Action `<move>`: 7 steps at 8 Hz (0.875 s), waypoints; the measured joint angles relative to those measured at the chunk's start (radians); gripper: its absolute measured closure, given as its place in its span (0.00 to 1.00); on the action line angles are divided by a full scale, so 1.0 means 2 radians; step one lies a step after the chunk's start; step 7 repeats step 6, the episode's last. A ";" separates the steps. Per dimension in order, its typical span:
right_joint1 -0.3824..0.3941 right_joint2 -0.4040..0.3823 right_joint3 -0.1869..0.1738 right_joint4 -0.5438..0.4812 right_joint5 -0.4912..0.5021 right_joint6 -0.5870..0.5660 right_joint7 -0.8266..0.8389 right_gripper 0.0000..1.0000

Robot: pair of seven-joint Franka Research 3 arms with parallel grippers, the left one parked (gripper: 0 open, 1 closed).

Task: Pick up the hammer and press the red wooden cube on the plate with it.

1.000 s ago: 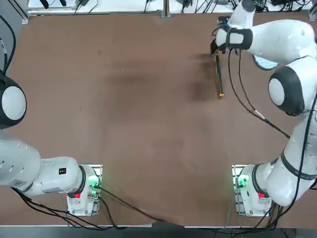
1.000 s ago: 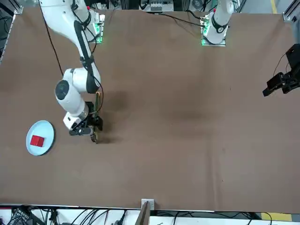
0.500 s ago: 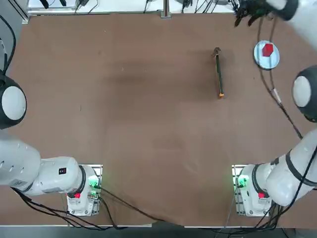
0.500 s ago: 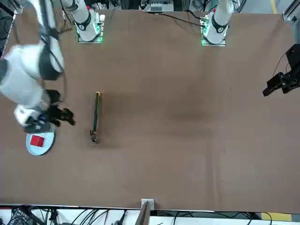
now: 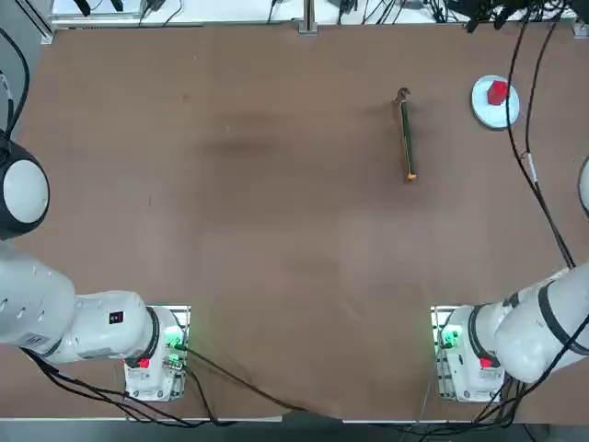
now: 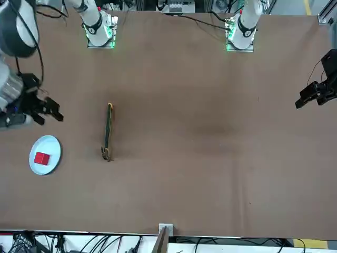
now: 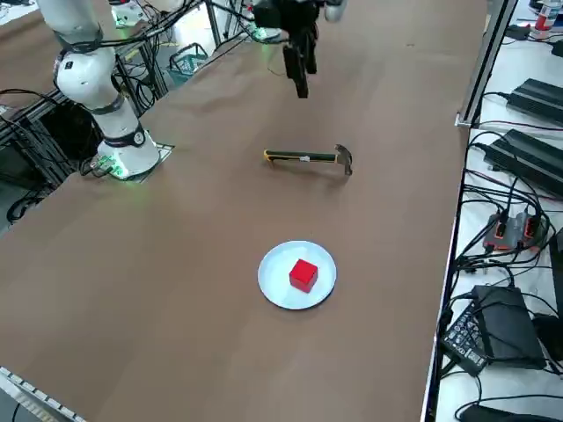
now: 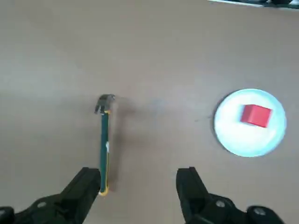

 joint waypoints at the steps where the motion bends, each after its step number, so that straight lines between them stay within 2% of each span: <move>1: -0.003 -0.016 0.008 0.001 -0.017 -0.011 0.005 0.00; 2: -0.020 -0.032 0.034 0.001 -0.030 -0.028 0.017 0.00; 3: -0.070 -0.047 0.093 0.002 -0.038 -0.048 0.030 0.00; 4: -0.135 -0.058 0.168 0.002 -0.044 -0.065 0.046 0.00; 5: -0.193 -0.066 0.233 0.002 -0.047 -0.079 0.064 0.00; 6: -0.229 -0.071 0.273 0.002 -0.048 -0.091 0.077 0.00; 7: -0.229 -0.071 0.273 0.002 -0.048 -0.091 0.077 0.00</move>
